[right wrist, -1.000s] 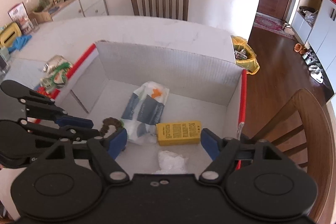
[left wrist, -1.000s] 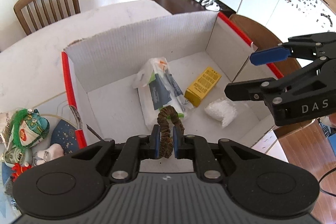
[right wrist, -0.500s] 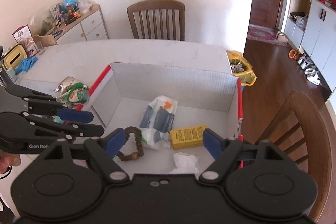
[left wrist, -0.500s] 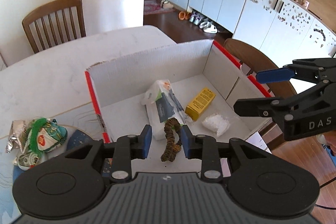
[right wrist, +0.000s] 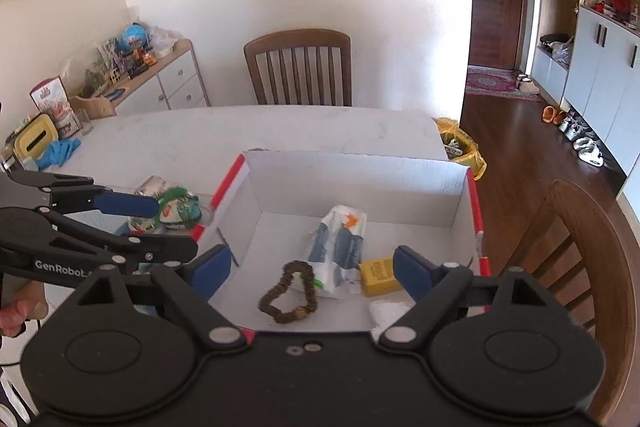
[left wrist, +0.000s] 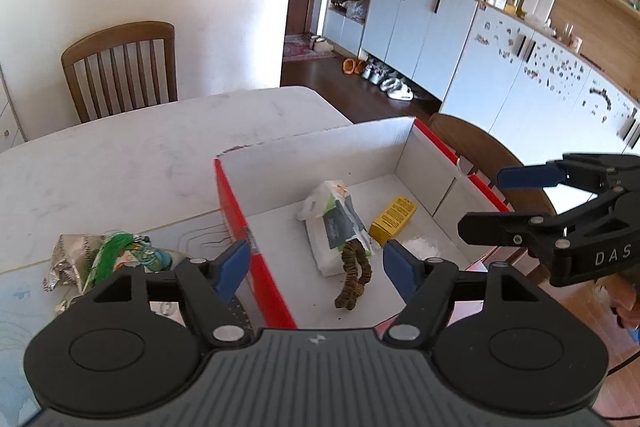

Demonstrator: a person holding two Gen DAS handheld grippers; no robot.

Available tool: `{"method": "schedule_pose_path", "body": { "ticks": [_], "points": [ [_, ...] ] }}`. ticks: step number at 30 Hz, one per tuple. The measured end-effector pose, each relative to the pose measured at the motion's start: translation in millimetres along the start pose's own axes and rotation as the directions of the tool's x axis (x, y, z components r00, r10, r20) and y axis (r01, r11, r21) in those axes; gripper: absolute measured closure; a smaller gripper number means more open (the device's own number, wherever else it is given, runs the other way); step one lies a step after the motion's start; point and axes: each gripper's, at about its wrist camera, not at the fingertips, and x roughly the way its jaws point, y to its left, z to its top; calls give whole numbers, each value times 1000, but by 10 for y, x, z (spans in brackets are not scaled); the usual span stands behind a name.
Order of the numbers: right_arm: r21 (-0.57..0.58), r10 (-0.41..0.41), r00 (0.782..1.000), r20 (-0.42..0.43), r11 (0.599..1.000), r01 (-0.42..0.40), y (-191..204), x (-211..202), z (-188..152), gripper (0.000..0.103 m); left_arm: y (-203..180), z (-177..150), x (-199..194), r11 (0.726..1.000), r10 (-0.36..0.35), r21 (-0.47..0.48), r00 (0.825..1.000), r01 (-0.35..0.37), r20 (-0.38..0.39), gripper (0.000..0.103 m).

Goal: Organize objects
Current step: 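Open the right tool dropping the yellow box while the left tool releases the string, then withdraw both tools from the box back over the remaining pile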

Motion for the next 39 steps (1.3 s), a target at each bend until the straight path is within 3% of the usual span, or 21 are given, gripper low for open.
{"method": "schedule_pose_path", "body": {
  "ticks": [9, 21, 30, 39],
  "points": [
    [17, 0, 998, 64, 1000, -1, 329, -99, -8, 11, 327, -100, -274, 1000, -15, -24, 1000, 15, 28, 16],
    [32, -17, 997, 73, 999, 15, 815, -33, 10, 10, 892, -313, -621, 997, -15, -70, 995, 22, 98, 1],
    [11, -10, 998, 65, 1000, 9, 1211, 76, -1, 9, 1434, -503, -779, 990, 62, -136, 989, -44, 135, 0],
    [-8, 15, 1000, 22, 1000, -15, 1568, 325, -60, 9, 1870, -743, -790, 986, 137, -113, 983, -122, 127, 0]
  ]
}}
